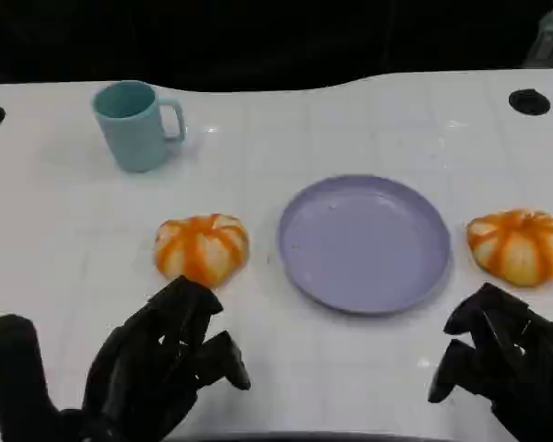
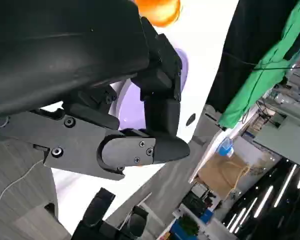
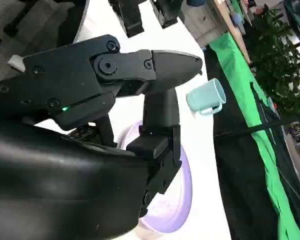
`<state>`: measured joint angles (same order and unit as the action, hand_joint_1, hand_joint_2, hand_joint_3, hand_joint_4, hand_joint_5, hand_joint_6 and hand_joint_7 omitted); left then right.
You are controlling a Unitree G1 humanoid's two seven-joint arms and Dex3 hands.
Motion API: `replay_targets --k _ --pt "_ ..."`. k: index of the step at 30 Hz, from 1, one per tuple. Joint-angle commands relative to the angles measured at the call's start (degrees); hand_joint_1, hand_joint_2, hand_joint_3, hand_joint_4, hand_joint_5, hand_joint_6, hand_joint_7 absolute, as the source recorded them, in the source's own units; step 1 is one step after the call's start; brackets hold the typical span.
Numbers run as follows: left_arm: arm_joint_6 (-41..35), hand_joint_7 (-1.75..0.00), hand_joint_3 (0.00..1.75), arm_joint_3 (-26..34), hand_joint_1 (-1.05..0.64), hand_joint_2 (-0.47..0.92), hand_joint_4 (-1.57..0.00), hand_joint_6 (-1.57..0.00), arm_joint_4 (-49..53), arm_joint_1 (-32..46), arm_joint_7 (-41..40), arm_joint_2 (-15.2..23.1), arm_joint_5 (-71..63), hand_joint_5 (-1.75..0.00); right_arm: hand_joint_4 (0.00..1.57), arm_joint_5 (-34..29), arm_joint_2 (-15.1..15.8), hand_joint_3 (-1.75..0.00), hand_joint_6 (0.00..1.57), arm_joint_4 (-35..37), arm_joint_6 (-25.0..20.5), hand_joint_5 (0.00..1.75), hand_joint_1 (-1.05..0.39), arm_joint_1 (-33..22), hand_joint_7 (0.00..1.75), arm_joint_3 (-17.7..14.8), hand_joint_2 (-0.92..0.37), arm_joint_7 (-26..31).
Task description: Grasp the bread from the table and place it into the plate.
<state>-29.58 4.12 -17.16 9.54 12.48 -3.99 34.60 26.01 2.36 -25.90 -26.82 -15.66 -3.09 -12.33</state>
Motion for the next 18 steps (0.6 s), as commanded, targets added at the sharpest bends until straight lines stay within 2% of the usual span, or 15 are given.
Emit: replay_targets --k 1,18 --pt "0.0 -1.75 0.35 0.2 -0.58 0.92 -0.86 -0.53 -0.4 -0.2 -0.3 0.6 0.1 -1.75 0.65 0.2 0.8 -0.35 0.52 -0.9 -0.4 1.75 -0.48 0.4 1.59 -0.1 -0.92 0.4" --pt "0.0 -1.75 0.38 0.1 -0.59 0.92 -0.85 -0.51 -0.5 -0.4 -0.2 0.9 -0.1 -1.75 0.64 0.0 0.9 -0.38 0.50 -1.0 -0.2 1.75 -0.47 0.4 1.60 0.0 -0.92 0.5"
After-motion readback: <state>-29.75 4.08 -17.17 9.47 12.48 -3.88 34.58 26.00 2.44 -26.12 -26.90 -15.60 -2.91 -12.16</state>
